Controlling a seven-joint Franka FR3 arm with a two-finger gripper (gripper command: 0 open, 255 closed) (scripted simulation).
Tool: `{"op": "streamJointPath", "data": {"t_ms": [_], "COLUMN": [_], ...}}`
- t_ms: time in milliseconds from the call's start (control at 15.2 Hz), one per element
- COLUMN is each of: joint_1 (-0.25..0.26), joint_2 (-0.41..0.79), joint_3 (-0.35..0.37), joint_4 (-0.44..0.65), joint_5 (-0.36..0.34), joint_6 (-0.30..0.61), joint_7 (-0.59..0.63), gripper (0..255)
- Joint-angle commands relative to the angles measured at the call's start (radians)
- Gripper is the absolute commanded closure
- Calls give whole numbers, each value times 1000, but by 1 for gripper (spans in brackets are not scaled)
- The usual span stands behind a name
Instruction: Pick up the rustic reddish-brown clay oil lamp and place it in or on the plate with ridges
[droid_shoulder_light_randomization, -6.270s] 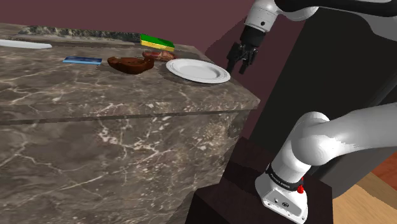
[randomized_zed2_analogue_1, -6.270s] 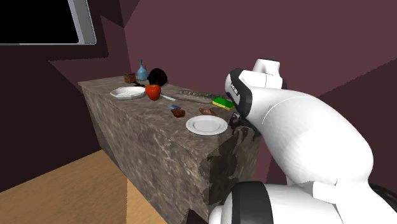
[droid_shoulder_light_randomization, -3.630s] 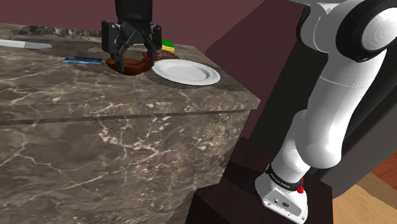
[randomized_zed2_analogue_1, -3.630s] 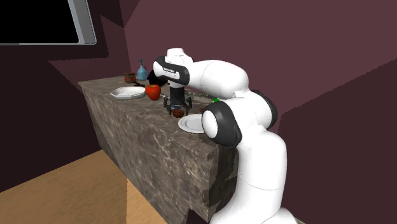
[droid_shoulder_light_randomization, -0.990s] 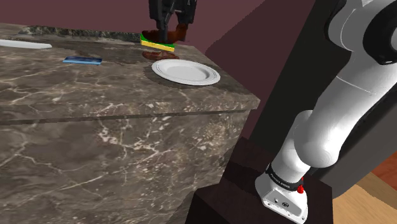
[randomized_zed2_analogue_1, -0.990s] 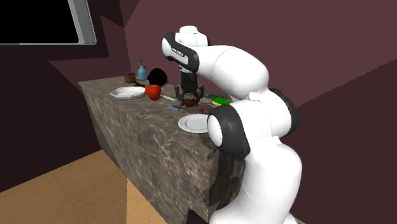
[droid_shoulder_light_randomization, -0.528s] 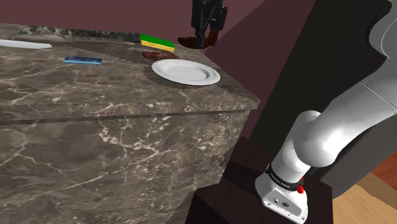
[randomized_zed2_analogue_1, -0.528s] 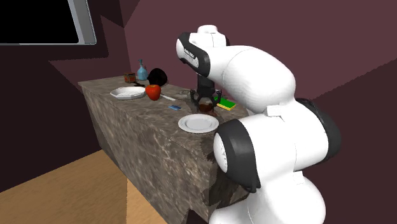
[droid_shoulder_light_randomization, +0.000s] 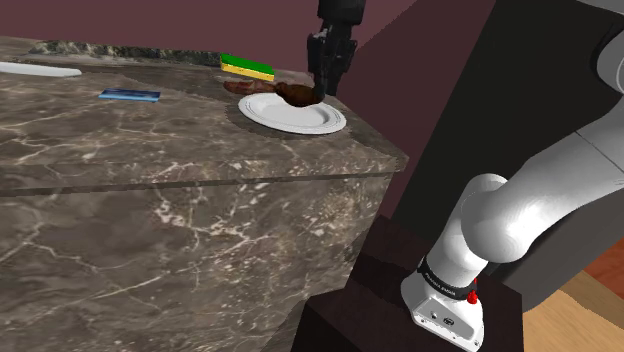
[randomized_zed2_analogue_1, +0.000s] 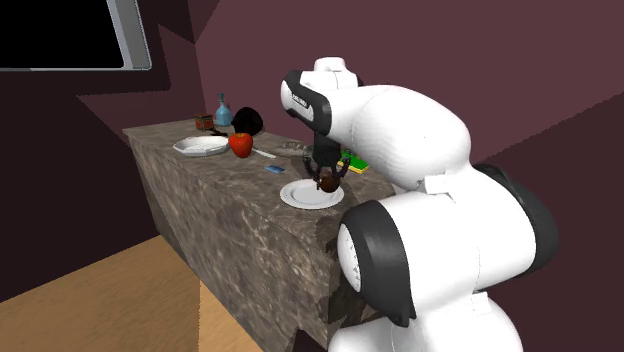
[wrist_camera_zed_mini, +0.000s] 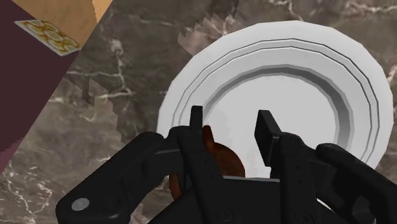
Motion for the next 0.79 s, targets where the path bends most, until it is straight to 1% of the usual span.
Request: {"op": "streamJointPath", "data": {"t_ms": [0, 66, 132, 198, 528, 726], "joint_1": [1, 1, 1, 1, -45, -47], "joint_2": [-7, -11, -7, -7, 13, 12], "joint_3": [1, 1, 0, 0, -10, -8], "joint_4": [-33, -51, -33, -33, -22, -50], "joint_5": [2, 2, 1, 1, 62, 66], "joint_6": [27, 40, 25, 25, 238, 277], "joint_7": [-2, -3, -3, -3, 143, 150], "gripper": [255, 255, 255, 0, 0, 0]}}
